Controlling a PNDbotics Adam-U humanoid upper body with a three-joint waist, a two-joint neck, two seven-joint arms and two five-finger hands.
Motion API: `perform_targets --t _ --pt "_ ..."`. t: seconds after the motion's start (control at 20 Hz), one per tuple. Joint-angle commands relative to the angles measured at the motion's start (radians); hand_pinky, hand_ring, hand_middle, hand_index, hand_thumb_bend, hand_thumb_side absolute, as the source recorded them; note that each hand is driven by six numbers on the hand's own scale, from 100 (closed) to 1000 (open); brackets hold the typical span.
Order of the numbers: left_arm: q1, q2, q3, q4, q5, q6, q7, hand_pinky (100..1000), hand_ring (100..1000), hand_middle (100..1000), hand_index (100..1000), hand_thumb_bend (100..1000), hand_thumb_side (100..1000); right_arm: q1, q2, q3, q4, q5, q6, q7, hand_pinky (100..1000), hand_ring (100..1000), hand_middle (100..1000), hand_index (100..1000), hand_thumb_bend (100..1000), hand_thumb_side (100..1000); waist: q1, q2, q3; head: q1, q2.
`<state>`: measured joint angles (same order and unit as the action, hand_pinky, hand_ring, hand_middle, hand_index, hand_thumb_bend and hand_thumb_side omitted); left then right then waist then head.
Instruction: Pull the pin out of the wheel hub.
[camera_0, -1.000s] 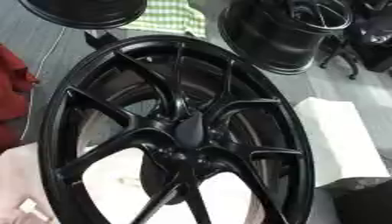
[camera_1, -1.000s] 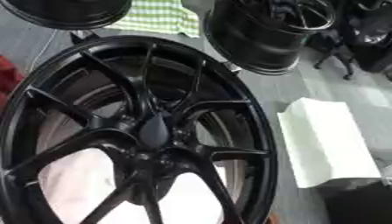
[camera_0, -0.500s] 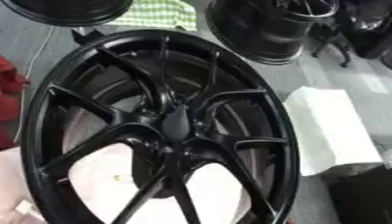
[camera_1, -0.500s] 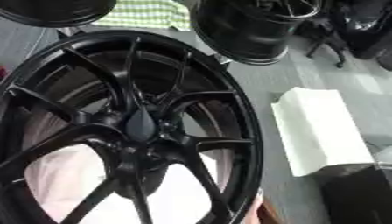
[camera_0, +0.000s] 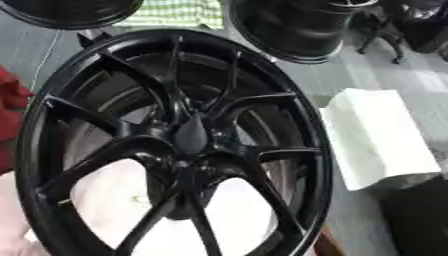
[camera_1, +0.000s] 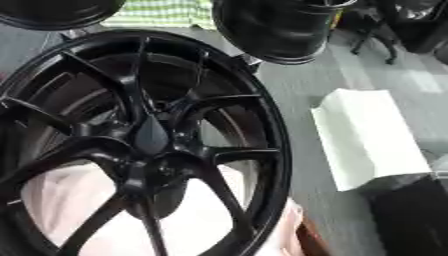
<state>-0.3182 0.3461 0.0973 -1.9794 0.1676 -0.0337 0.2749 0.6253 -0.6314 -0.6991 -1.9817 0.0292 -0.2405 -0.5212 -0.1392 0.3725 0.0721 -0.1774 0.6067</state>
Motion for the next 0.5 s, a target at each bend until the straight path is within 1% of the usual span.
perform_targets --t 0.05,0.1,0.2,0.25,0.3,0.35,0.4,0.45,0.5 --pt "-0.004 0.002 0.009 -0.021 0.004 0.003 0.005 711 729 626 819 137 790 0.007 0.049 0.011 -0.018 0.060 0.005 0.012 816 742 419 612 100 100 0.015 -0.028 -0.009 0.005 0.009" --pt "-0.004 0.000 0.008 -0.021 0.005 0.004 0.005 711 729 626 819 135 788 0.006 0.066 0.019 -0.018 0.077 0.015 0.022 825 768 471 657 100 100 0.022 -0.030 -0.014 0.005 0.013" --pt "-0.002 -0.004 0.007 -0.021 0.008 0.005 0.005 711 729 626 819 134 788 0.003 0.093 0.036 -0.018 0.106 0.040 0.046 836 799 538 713 100 100 0.035 -0.034 -0.023 0.005 0.022" --pt "0.001 -0.007 0.007 -0.021 0.009 0.006 0.005 710 729 626 820 133 789 0.002 0.103 0.044 -0.018 0.123 0.053 0.063 849 837 621 782 100 100 0.043 -0.037 -0.028 0.006 0.026" --pt "0.004 -0.010 0.007 -0.021 0.009 0.008 0.006 710 729 626 820 132 789 0.001 0.113 0.052 -0.018 0.147 0.072 0.083 856 859 667 809 100 100 0.051 -0.039 -0.033 0.009 0.031" --pt "0.007 -0.012 0.007 -0.021 0.010 0.010 0.006 710 729 626 820 130 789 -0.002 0.120 0.058 -0.018 0.170 0.089 0.101 870 900 745 861 100 100 0.059 -0.041 -0.038 0.011 0.035" --pt "0.009 -0.014 0.007 -0.021 0.010 0.011 0.006 710 729 626 820 129 788 -0.005 0.127 0.063 -0.018 0.192 0.103 0.118 874 914 768 876 100 100 0.066 -0.043 -0.042 0.014 0.040" --pt "0.011 -0.016 0.007 -0.021 0.011 0.012 0.006 709 729 626 820 127 788 -0.008 0.134 0.070 -0.018 0.214 0.111 0.135 895 967 844 938 100 100 0.073 -0.045 -0.046 0.017 0.043" --pt "0.014 -0.018 0.008 -0.021 0.011 0.013 0.007 709 729 626 820 126 788 -0.013 0.141 0.079 -0.018 0.237 0.110 0.155 902 983 865 953 100 100 0.082 -0.047 -0.051 0.020 0.045"
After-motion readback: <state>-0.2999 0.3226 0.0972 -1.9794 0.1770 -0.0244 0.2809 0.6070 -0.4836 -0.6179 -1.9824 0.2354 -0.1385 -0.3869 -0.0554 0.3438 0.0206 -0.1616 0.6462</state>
